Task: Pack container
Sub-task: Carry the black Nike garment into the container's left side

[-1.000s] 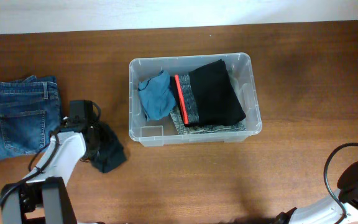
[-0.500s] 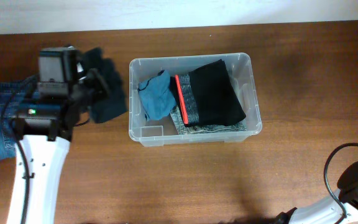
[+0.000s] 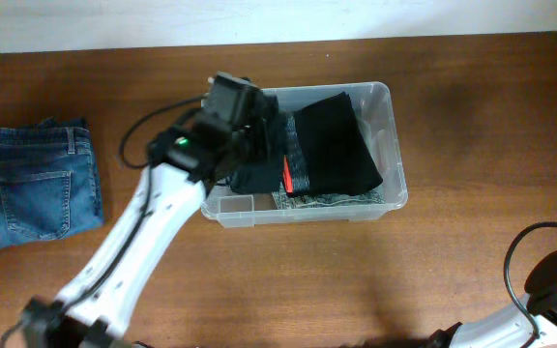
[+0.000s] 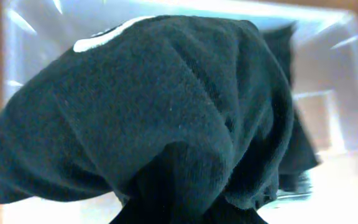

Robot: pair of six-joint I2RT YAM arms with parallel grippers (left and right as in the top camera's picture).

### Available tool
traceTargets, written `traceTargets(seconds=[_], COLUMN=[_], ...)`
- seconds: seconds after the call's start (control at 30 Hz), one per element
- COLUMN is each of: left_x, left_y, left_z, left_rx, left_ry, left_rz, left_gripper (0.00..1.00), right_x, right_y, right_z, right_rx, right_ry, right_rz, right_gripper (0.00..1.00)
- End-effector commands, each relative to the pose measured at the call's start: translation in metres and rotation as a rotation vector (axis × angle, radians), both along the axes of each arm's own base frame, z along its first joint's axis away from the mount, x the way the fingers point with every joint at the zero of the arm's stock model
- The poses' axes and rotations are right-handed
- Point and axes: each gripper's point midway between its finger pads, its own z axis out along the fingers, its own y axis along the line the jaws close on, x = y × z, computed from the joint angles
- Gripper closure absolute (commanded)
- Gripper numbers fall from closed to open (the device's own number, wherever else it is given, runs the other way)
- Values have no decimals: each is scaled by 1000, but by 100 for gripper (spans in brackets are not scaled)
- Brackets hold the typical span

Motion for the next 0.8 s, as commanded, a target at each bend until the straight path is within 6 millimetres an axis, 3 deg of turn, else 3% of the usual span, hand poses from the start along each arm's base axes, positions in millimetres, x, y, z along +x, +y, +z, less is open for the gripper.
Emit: traceTargets(seconds=[0.0, 0.13, 0.3, 0.67, 0.73, 0.77], left_x=[5, -4, -12, -28, -34, -37], left_y=[5, 8, 8, 8, 5, 4], left_z=[-27, -74, -105, -130, -134, -136], left_rx=[89, 158, 209, 259, 268, 275], left_ry=[50, 195, 284, 369, 377, 381], left_rz=[8, 8, -3, -23, -37, -44], left_gripper=[99, 99, 99, 90, 82, 72], right_x=[-2, -2, -2, -2, -2, -2], right_y=[-2, -2, -2, -2, -2, -2], right_z=[2, 2, 2, 2, 2, 2], right_rx=[-10, -10, -10, -10, -10, -10], right_ry=[4, 4, 4, 4, 4, 4], right_rz=[-9, -9, -9, -9, -9, -9], right_gripper=[1, 1, 1, 1, 1, 1])
